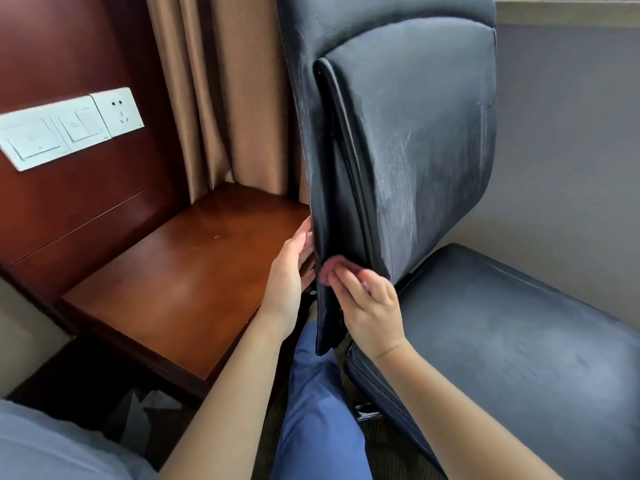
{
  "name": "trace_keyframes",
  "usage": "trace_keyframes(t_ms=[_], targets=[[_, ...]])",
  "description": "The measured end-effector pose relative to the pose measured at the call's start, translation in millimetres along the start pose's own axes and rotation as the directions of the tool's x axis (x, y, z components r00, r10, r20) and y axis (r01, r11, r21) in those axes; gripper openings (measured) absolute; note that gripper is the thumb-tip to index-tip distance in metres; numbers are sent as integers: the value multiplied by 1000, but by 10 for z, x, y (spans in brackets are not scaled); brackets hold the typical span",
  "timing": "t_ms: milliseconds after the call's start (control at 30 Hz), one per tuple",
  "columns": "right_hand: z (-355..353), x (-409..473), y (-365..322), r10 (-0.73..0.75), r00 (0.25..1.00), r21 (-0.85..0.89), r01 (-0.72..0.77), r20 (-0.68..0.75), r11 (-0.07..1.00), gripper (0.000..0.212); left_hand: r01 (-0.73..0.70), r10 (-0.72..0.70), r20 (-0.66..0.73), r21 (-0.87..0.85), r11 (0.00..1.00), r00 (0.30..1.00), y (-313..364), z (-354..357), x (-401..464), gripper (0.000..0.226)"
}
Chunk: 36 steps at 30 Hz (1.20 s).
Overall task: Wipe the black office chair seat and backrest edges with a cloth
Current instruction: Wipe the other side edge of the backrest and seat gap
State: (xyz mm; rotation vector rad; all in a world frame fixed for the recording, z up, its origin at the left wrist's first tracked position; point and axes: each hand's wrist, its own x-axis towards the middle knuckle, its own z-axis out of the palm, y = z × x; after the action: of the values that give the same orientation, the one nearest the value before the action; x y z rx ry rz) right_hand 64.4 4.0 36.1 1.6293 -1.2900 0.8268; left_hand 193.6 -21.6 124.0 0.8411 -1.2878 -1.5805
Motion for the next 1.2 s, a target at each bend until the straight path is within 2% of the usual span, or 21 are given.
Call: trace_keyframes(t_ms=[100, 167, 267, 333, 500, 600, 767, 933, 1067, 1200], targets=[[-86, 42, -22, -1, 998, 16, 0, 62, 1000, 35, 4, -4, -3, -2, 1000, 1000, -41, -15, -7, 36], [-169, 265, 1, 43, 999, 58, -44, 12, 997, 40, 16, -16, -8, -10, 1000, 1000, -77, -29, 2, 36], [-230, 602, 55, 157, 980, 96, -145, -126, 985, 32, 32, -33, -31, -25, 999, 999, -153, -36, 16, 37], [-188, 622, 42, 152, 980, 75, -143, -131, 987, 30, 53, -55, -52, -41, 998, 997, -207, -42, 13, 35], [-10, -68, -48, 53, 996, 37, -55, 74, 998, 22, 63, -65, -57, -35, 997, 996, -283, -76, 39, 34], [102, -512, -69, -67, 968, 41, 58, 240, 997, 26, 51, -53, -42, -44, 998, 998, -318, -83, 55, 35], [224, -580, -25, -181, 932, 52, 174, 314, 983, 31, 52, -54, -48, -36, 998, 997, -354, -72, 90, 38], [218, -776, 44, -281, 847, 67, 282, 451, 957, 38, 113, -112, -43, 13, 994, 993, -400, -112, 53, 35], [133, -785, 85, -274, 873, 51, 277, 404, 959, 35, 128, -128, -17, 29, 991, 992, -489, -151, 43, 36], [56, -536, -105, -238, 936, 133, 209, 258, 969, 28, 127, -127, -1, 34, 991, 992, -570, -115, 36, 38]])
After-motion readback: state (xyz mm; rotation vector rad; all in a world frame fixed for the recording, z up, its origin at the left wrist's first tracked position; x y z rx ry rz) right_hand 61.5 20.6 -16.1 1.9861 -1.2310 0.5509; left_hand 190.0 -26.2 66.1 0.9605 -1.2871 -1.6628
